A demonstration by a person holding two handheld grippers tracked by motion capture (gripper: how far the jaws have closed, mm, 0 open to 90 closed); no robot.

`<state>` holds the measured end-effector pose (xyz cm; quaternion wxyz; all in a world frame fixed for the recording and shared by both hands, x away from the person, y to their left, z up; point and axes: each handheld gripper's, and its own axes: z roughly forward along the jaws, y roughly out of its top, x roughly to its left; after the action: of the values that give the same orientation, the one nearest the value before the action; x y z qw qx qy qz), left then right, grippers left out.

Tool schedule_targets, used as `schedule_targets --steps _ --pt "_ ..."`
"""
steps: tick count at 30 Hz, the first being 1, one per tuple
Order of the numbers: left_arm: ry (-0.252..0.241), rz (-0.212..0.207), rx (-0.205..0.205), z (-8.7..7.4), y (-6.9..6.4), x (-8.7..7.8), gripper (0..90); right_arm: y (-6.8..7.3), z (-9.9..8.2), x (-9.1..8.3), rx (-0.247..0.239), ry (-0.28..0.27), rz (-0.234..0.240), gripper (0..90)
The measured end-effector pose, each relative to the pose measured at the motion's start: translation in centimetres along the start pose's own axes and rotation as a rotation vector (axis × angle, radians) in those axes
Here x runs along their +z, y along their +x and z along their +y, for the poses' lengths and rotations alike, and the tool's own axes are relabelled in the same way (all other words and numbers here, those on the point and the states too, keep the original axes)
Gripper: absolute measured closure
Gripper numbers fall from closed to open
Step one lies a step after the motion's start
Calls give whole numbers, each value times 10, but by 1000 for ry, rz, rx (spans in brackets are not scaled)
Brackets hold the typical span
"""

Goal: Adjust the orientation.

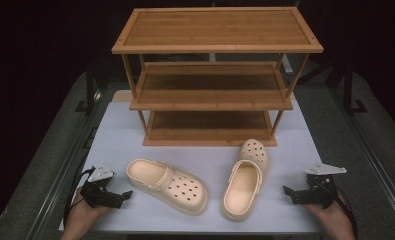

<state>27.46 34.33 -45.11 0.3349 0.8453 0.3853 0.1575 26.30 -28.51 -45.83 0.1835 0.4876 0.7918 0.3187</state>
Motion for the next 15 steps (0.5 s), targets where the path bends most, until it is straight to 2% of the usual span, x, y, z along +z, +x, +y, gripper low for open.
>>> schedule_targets --steps 8,11,13,15 --pt "-7 -2 -10 -1 1 -2 3 0 0 0 1 -1 1 0" --pt "-25 4 0 -4 1 -8 102 0 0 0 0 0 1 0" --pt "-30 7 -14 -7 2 -13 176 0 0 0 1 1 0 0" --pt "-51 -20 -21 -9 3 -17 244 0 0 0 1 1 1 0"
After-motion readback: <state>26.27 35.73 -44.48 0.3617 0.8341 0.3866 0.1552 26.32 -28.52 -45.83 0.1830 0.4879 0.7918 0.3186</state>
